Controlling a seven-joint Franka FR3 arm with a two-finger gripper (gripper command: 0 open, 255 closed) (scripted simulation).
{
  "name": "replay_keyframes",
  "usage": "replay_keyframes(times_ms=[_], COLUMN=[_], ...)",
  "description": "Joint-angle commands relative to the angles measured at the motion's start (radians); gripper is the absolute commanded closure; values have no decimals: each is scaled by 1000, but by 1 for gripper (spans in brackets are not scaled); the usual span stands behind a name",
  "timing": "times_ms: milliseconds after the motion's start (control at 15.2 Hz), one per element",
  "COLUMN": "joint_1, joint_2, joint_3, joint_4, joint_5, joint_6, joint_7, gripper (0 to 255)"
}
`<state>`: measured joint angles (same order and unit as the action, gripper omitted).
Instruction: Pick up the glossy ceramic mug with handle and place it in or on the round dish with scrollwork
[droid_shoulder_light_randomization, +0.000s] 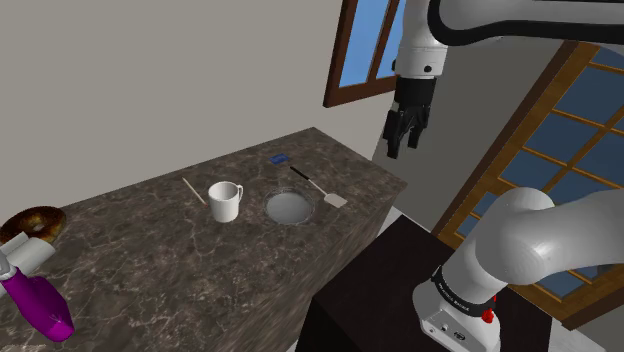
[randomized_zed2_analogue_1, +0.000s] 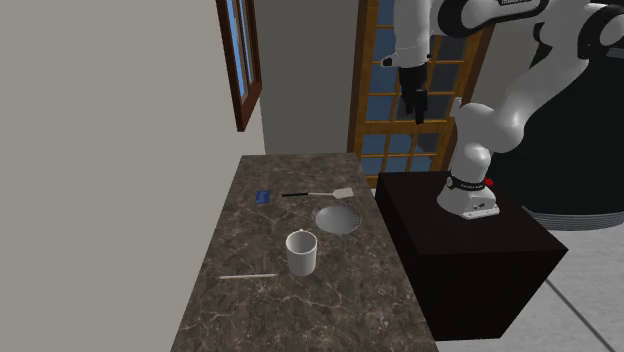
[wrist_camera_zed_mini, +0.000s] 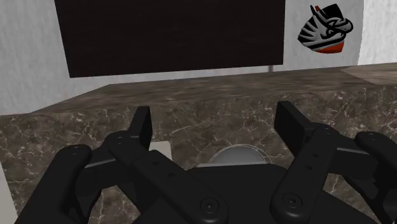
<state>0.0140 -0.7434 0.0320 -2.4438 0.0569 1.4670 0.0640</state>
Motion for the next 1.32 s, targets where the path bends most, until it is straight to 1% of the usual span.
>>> replay_keyframes(times_ms=[0, 330, 660, 990, 1254], joint_1=[0, 27, 49, 65, 77], joint_2=[0, 137, 296, 468, 613], joint_3=[0, 61, 120, 173, 210], joint_4=[0, 4, 43, 114, 194], joint_5=[0, 35, 50, 41, 12], joint_6=[0, 159, 305, 431, 513], joint_7=[0, 42, 85, 134, 180], gripper=[0, 0, 0, 0, 0])
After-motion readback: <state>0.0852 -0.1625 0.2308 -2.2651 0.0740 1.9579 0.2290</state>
